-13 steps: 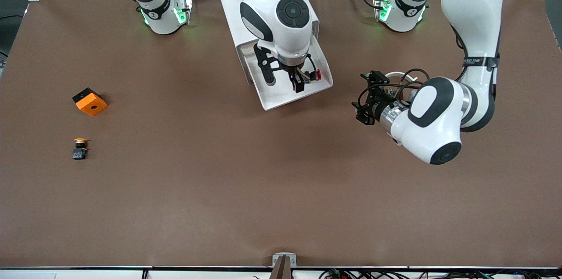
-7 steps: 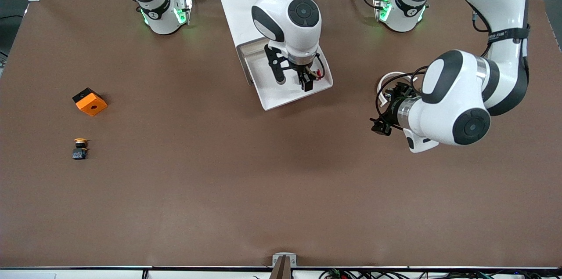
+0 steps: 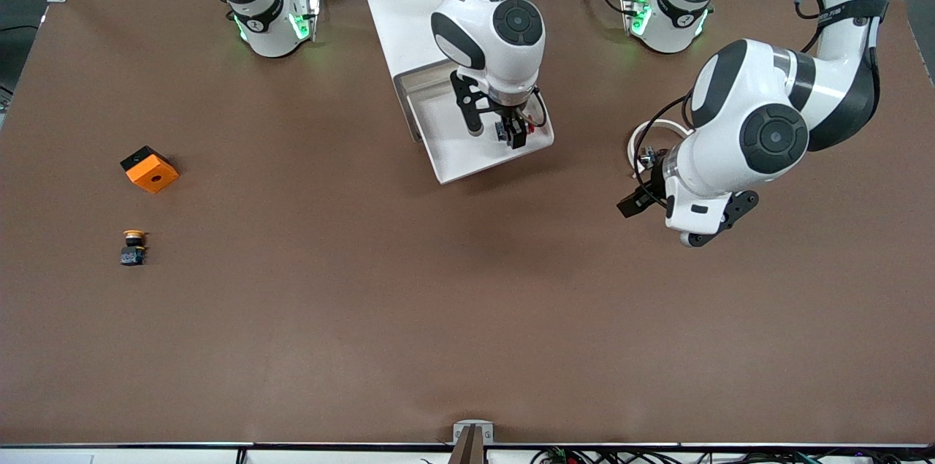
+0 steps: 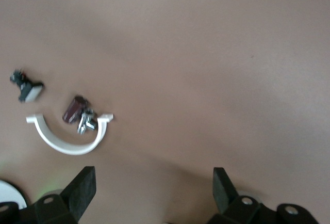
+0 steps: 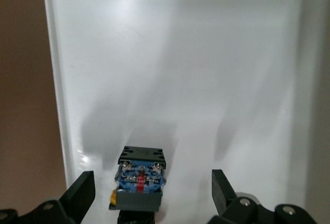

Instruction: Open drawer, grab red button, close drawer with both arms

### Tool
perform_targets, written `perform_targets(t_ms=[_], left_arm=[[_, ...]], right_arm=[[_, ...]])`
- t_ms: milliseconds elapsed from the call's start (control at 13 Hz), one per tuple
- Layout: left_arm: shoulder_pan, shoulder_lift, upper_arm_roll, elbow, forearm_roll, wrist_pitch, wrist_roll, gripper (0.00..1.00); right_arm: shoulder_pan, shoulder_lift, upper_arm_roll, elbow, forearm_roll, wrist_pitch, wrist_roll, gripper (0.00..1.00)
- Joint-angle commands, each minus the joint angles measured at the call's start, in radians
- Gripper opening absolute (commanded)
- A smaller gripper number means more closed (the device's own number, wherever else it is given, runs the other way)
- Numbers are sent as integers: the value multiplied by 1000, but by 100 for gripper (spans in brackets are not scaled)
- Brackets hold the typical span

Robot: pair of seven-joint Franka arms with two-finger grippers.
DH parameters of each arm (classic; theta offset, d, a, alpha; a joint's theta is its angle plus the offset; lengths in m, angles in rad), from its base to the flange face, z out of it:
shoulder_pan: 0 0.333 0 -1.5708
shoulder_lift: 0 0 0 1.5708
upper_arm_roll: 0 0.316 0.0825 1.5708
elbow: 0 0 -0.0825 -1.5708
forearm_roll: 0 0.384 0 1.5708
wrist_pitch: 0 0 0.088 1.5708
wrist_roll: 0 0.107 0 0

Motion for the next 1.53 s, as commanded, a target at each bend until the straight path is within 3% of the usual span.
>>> perform_targets(t_ms=[0,77,153,230,537,844,1458], left_arm=[[-1,-41,-9,-49,38,85,97,100],[-1,-36,-10,-56,37,155,106,100],[-1,-36,-10,-63,38,215,106,100],[-1,-36,-12,-78,37,244,108,100],[10,-49,-32,-145,29,336,109,100],[-3,-35,-32,-120,28,337,178,100],[-117,45,-47,-58,-3,418,158,100]], right_arm=[[17,16,-12,11,6,4,10,82],[17,16,-12,11,6,5,8,44],[17,16,-12,11,6,18,14,15],[17,16,-12,11,6,21,19,0],[-1,10,-13,27,6,18,-24,0],[-130,-4,-10,70,10,-8,-264,0],[-375,-39,-9,103,18,-100,-1027,0]])
